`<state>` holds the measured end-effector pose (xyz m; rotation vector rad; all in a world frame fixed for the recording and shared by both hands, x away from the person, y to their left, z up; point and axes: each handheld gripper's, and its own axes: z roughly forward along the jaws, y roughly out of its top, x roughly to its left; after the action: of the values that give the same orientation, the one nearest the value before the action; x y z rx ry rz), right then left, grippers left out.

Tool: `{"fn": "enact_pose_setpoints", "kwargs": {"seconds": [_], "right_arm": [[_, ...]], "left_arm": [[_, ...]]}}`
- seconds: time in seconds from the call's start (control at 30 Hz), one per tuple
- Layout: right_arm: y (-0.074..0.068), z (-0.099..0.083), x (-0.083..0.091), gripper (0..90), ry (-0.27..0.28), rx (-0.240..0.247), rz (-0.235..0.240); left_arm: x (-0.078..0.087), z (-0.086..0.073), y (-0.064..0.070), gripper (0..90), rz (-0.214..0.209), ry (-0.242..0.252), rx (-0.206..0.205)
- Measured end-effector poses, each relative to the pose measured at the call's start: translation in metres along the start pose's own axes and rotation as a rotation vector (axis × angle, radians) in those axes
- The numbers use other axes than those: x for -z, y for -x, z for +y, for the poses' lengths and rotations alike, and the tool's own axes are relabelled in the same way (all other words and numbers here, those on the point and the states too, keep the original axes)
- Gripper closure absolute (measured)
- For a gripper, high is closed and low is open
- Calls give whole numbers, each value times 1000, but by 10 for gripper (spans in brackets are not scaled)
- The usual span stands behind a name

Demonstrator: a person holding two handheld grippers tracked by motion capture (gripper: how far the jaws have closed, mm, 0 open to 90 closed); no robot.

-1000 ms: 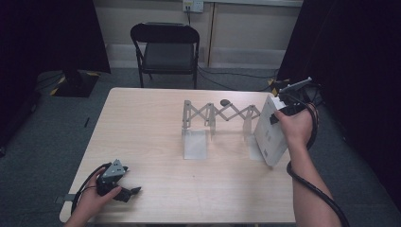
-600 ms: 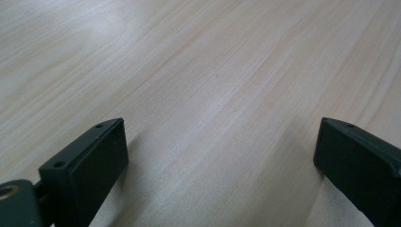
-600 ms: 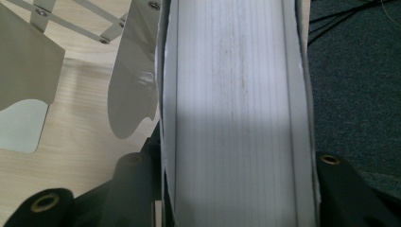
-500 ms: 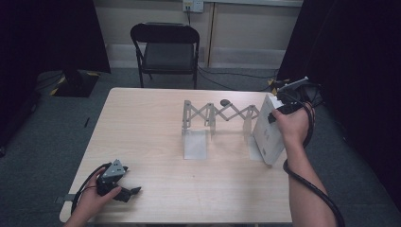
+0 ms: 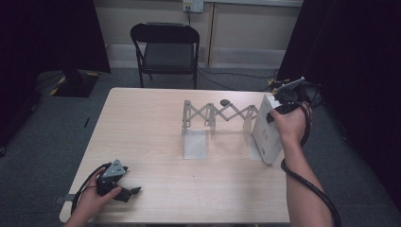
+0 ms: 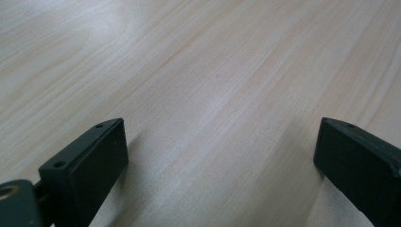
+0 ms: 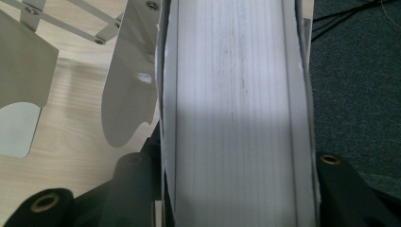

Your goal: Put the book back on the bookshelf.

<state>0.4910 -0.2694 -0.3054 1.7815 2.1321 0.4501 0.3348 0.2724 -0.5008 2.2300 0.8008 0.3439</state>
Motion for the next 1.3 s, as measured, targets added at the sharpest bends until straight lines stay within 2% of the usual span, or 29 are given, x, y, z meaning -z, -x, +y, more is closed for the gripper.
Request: {"fn": "enact_pose_setpoints", "kwargs": {"seconds": [0.6,1.3], "right_arm": [[2,-1,-5,534,8,-37,-2],[-2,0,-8,530,-1,-40,-9]], "left_arm": [[0,0,0,34,0,0,0],[0,0,0,34,0,0,0]]}}
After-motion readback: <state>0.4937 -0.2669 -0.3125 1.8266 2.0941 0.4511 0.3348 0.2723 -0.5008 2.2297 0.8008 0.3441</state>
